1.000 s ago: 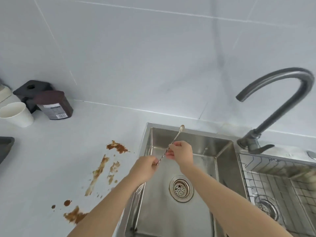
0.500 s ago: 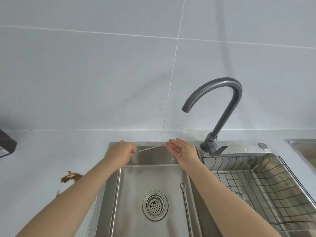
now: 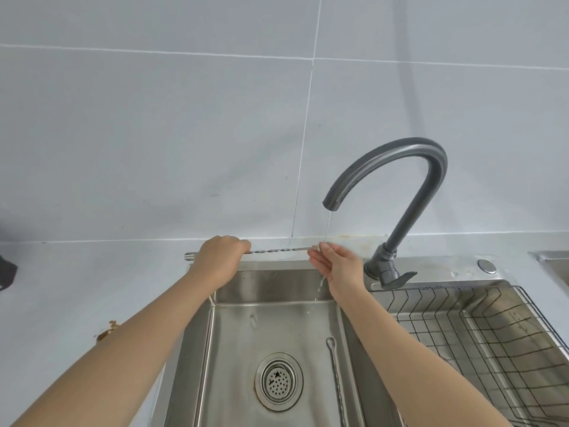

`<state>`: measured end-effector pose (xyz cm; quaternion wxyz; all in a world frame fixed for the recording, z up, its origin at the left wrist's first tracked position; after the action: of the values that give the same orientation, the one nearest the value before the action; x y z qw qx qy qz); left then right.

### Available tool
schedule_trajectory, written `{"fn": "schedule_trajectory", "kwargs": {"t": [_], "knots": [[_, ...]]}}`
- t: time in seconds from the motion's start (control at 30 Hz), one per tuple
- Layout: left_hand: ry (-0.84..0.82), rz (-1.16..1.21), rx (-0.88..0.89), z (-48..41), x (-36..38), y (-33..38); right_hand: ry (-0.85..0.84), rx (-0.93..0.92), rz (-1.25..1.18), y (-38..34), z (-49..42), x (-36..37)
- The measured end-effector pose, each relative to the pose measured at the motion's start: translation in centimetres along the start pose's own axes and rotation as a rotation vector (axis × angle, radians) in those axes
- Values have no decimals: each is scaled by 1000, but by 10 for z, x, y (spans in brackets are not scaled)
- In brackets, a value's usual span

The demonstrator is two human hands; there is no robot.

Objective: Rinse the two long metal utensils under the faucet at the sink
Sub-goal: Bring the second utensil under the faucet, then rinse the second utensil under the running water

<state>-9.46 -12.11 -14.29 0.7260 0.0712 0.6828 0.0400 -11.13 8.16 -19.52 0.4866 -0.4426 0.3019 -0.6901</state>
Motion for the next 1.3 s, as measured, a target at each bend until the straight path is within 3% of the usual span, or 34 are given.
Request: {"fn": "schedule_trajectory", "kwargs": {"t": [0.17, 0.3, 0.47, 0.77, 1.03, 1.3], "knots": [[-39, 39, 9, -3, 11, 3, 49, 3, -175, 3, -6, -10], [-54, 35, 17, -1, 16, 4, -35, 63, -89, 13, -5, 1], [-65, 10, -5, 3, 17, 2, -22, 66, 40, 17, -4, 5], [-59, 24, -13, 10, 13, 0, -24, 63, -51, 19, -1, 7], [-61, 6, -5, 18, 14, -3, -128, 28, -71, 13, 3, 22], [-85, 27, 29, 20, 13, 3, 39, 36, 15, 12, 6, 16]]}}
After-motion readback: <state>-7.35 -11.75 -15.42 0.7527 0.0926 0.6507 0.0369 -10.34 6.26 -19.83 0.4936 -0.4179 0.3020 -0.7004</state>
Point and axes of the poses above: each hand's wrist, its own z-axis away from the middle knuckle, its own x-axis out of the palm, y = z × x, the point moved 9 cm from there along -z, towards the middle knuckle, and after that the axes turned 10 degrees about z, right-handed, at the moved point
